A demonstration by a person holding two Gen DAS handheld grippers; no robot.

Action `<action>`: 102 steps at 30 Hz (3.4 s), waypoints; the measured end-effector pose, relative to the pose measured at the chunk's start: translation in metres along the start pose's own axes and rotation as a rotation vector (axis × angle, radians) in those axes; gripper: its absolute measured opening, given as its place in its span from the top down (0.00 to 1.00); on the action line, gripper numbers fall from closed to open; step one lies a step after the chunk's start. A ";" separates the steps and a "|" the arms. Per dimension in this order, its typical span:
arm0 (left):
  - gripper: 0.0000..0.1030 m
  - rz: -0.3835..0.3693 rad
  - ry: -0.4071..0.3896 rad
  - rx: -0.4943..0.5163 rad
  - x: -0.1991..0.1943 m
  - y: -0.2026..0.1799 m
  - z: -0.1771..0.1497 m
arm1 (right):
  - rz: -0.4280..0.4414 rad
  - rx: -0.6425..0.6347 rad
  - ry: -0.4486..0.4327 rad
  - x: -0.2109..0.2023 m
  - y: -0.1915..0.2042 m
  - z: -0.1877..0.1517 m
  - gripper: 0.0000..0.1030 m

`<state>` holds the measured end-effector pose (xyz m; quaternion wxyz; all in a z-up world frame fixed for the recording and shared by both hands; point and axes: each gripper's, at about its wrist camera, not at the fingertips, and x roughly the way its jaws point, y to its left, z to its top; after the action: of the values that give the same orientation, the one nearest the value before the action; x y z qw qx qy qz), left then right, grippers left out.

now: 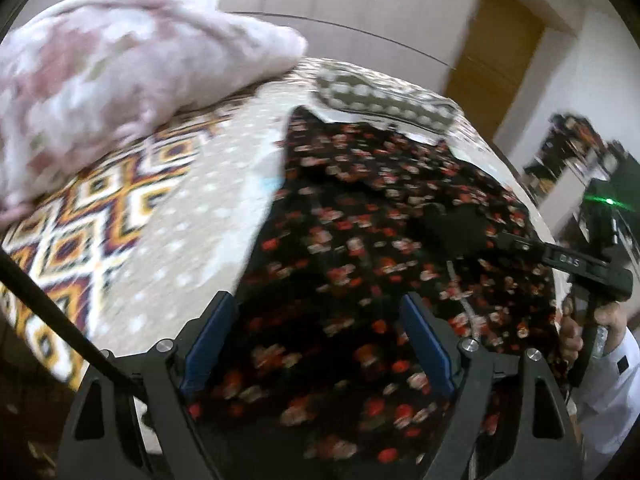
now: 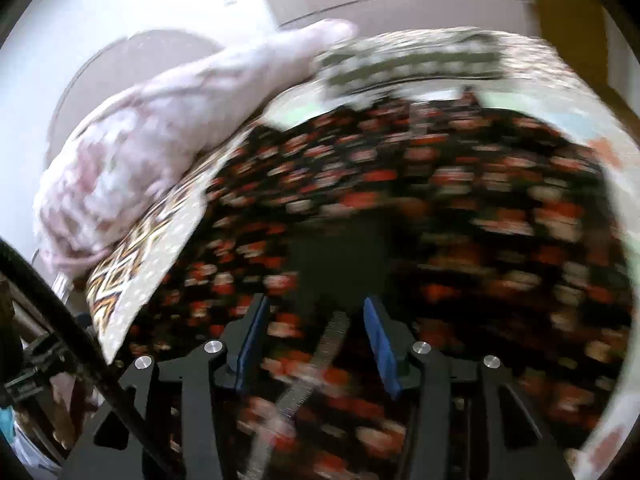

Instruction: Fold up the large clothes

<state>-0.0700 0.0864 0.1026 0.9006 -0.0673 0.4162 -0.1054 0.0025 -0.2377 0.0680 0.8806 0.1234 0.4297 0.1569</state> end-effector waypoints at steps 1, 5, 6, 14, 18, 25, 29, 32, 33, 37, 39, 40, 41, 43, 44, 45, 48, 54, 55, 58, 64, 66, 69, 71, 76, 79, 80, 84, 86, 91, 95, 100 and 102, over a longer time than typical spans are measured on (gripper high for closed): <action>0.19 -0.003 0.004 0.029 0.006 -0.012 0.006 | -0.022 0.027 -0.017 -0.010 -0.012 -0.001 0.47; 0.19 -0.037 0.014 0.170 0.030 -0.066 0.023 | -0.064 0.163 -0.091 -0.045 -0.066 -0.020 0.45; 0.19 -0.042 0.022 0.214 0.041 -0.084 0.027 | -0.065 0.192 -0.104 -0.050 -0.077 -0.025 0.45; 0.19 -0.088 0.049 0.454 0.115 -0.174 0.027 | -0.042 0.324 -0.106 -0.042 -0.123 -0.059 0.45; 0.19 -0.035 0.046 0.581 0.143 -0.200 0.020 | -0.014 0.350 -0.128 -0.033 -0.132 -0.069 0.45; 0.95 -0.044 0.126 0.465 0.177 -0.168 0.067 | -0.001 0.353 -0.145 -0.030 -0.134 -0.072 0.44; 0.95 -0.076 0.097 0.264 0.171 -0.117 0.115 | -0.023 0.341 -0.139 -0.034 -0.128 -0.071 0.44; 0.96 -0.071 0.078 0.151 0.172 -0.076 0.148 | 0.000 0.346 -0.163 -0.047 -0.121 -0.065 0.44; 0.96 -0.056 0.066 0.128 0.173 -0.065 0.158 | 0.002 0.338 -0.179 -0.054 -0.117 -0.062 0.44; 0.96 0.008 0.040 0.060 0.181 -0.031 0.191 | -0.017 0.281 -0.212 -0.068 -0.101 -0.047 0.44; 0.96 0.027 0.050 0.025 0.191 -0.016 0.202 | -0.031 0.249 -0.204 -0.066 -0.092 -0.039 0.44; 0.96 0.053 0.059 0.026 0.198 -0.010 0.204 | -0.036 0.238 -0.200 -0.064 -0.089 -0.037 0.44; 0.95 0.067 0.079 0.034 0.206 -0.006 0.203 | -0.043 0.230 -0.194 -0.062 -0.087 -0.036 0.44; 0.93 0.095 0.138 0.034 0.224 0.001 0.199 | -0.058 0.219 -0.177 -0.052 -0.083 -0.032 0.44; 0.91 0.117 0.160 0.033 0.229 0.005 0.195 | -0.060 0.220 -0.169 -0.048 -0.081 -0.030 0.44; 0.86 0.137 0.168 0.030 0.231 0.008 0.191 | -0.058 0.220 -0.166 -0.045 -0.081 -0.027 0.44; 0.71 0.138 0.151 -0.033 0.225 0.024 0.187 | -0.071 0.203 -0.173 -0.042 -0.077 -0.016 0.44; 0.54 0.117 0.069 -0.146 0.181 0.055 0.192 | -0.106 0.185 -0.199 -0.042 -0.076 0.002 0.44; 0.54 0.109 0.060 -0.142 0.176 0.055 0.193 | -0.111 0.184 -0.202 -0.041 -0.076 0.004 0.44; 0.52 0.056 0.014 -0.072 0.158 0.033 0.194 | -0.114 0.181 -0.205 -0.037 -0.075 0.009 0.44; 0.45 -0.069 0.046 0.132 0.179 -0.039 0.188 | -0.153 0.149 -0.185 -0.007 -0.074 0.037 0.44; 0.45 -0.042 0.093 0.151 0.203 -0.049 0.186 | -0.195 0.125 -0.172 0.009 -0.076 0.051 0.45; 0.46 0.081 0.174 0.136 0.249 -0.042 0.184 | -0.230 0.127 -0.136 0.036 -0.086 0.071 0.45; 0.46 0.111 0.189 0.094 0.270 -0.028 0.183 | -0.236 0.153 -0.103 0.056 -0.097 0.079 0.45; 0.40 0.113 0.157 0.079 0.274 -0.027 0.183 | -0.229 0.230 -0.074 0.085 -0.120 0.082 0.45; 0.39 0.121 0.152 0.075 0.264 -0.028 0.183 | -0.214 0.255 -0.083 0.089 -0.125 0.084 0.42; 0.39 0.117 0.151 0.067 0.259 -0.026 0.184 | -0.200 0.254 -0.089 0.089 -0.127 0.085 0.40; 0.38 0.069 0.095 0.046 0.208 -0.018 0.183 | -0.176 0.297 -0.094 0.066 -0.130 0.089 0.43; 0.33 0.049 0.070 0.049 0.181 -0.012 0.180 | -0.147 0.342 -0.150 0.040 -0.132 0.085 0.43; 0.19 -0.001 0.025 0.002 0.114 0.020 0.155 | -0.095 0.398 -0.137 -0.030 -0.140 0.045 0.43; 0.17 0.001 0.034 -0.046 0.084 0.048 0.119 | -0.098 0.458 -0.119 -0.065 -0.150 -0.012 0.43; 0.17 -0.009 0.103 -0.068 0.073 0.072 0.064 | -0.169 0.513 -0.107 -0.089 -0.152 -0.084 0.38; 0.17 -0.015 0.126 -0.079 0.074 0.077 0.046 | -0.156 0.514 -0.092 -0.092 -0.148 -0.108 0.38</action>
<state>0.0223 0.1445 0.0622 0.8684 -0.0994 0.4754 -0.0997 -0.1110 -0.4004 0.0170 0.8485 0.3164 0.4231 -0.0313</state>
